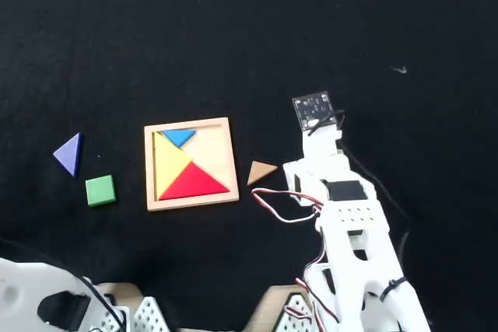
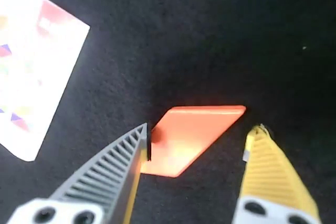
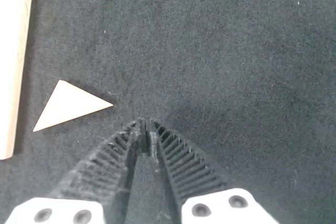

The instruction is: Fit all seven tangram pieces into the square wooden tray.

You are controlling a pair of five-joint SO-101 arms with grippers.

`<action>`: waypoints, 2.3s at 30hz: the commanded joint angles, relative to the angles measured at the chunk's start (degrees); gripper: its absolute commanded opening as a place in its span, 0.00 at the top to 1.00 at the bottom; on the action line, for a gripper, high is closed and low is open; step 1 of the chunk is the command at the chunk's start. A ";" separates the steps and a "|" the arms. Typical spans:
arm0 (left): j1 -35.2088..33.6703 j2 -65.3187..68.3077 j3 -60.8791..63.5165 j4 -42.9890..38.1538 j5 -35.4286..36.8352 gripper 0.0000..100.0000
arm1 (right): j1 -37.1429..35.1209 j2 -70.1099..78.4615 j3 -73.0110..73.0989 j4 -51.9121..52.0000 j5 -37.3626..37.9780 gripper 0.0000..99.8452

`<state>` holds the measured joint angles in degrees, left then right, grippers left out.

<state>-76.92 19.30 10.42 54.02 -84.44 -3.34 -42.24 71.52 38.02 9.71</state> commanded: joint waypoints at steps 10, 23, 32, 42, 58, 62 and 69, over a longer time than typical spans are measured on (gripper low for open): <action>-1.19 6.51 -7.52 2.02 -13.10 0.92 | -0.53 -1.36 0.13 -1.05 -0.09 0.99; -0.31 2.73 -18.77 31.38 -13.19 0.94 | -0.53 -1.45 0.13 -1.05 -0.09 0.99; 12.88 -15.65 -9.10 46.86 -3.96 0.94 | -0.18 -1.71 0.04 -0.97 -0.09 0.99; 52.18 -62.86 19.30 44.84 26.55 0.94 | 3.96 -1.80 -1.27 -0.70 -0.18 0.99; 87.78 -49.93 20.00 19.25 84.84 0.94 | 6.07 -1.80 -1.80 -0.70 -0.18 0.99; 94.81 -43.87 20.35 11.60 91.60 0.94 | 6.07 -1.80 -1.80 -0.97 -0.18 0.99; 98.42 -33.67 20.00 -1.93 102.59 0.94 | 6.07 -1.80 -1.80 -0.97 -0.18 0.99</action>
<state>20.48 -18.77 33.45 58.15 12.26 2.02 -42.24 72.04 38.02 9.80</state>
